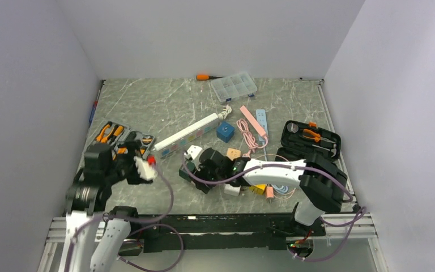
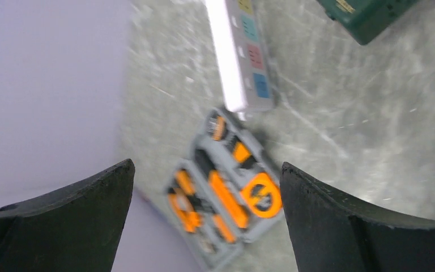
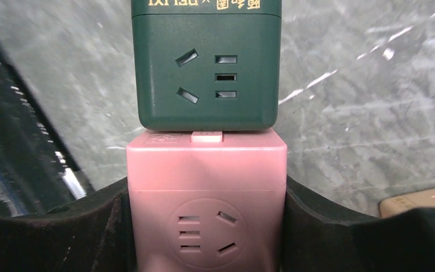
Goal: Pull the plug off the socket
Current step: Remove the plug from the socket.
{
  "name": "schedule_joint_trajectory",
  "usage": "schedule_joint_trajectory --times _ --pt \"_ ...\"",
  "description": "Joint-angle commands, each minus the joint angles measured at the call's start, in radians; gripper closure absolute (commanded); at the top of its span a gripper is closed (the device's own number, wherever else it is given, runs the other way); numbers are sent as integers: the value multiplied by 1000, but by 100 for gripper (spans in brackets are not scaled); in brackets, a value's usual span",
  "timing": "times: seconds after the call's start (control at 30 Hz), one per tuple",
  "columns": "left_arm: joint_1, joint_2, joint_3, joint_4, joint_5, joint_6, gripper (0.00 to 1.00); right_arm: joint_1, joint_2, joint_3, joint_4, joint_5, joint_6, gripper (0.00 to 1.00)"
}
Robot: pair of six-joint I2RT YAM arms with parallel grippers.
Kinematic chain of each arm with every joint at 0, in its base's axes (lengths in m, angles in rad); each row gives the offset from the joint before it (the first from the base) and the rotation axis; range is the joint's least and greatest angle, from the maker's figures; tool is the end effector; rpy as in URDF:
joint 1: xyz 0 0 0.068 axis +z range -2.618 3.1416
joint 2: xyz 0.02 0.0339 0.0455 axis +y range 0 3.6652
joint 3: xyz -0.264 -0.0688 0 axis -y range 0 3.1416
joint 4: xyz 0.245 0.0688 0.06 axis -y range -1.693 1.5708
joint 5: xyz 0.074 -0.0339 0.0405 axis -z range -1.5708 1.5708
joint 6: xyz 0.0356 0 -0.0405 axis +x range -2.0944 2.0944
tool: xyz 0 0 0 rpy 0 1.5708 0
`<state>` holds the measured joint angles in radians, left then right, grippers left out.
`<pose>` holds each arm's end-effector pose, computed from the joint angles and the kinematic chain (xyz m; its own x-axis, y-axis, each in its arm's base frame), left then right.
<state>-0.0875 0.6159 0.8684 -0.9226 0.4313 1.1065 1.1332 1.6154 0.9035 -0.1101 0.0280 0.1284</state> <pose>0.1084 -0.0244 0.3193 0.0858 0.8079 -0.5831 0.7349 0.3439 0.5845 0.1412 0.2994 0.1823 -0.4228 -0.6016 -0.6778 -0.8502 0.5222 0.0668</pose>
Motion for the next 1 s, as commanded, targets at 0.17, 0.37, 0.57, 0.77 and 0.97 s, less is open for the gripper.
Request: schedule_joint_trajectory --times 0.17,0.37,0.57,0.77,0.97 --pt "3 -339 -152 27 298 641 1 -139 -147 149 -33 -369 -14 100" --pt "3 -410 -262 -8 421 921 1 -145 -153 222 -89 -463 -12 100" --pt "2 -404 -330 100 479 1047 1 -145 -161 242 -92 -473 30 100" --pt "3 -357 -341 97 509 1149 1 -134 -187 232 -101 -456 117 100" --pt "3 -333 -333 81 527 1144 1 -67 -238 225 -118 -347 168 100"
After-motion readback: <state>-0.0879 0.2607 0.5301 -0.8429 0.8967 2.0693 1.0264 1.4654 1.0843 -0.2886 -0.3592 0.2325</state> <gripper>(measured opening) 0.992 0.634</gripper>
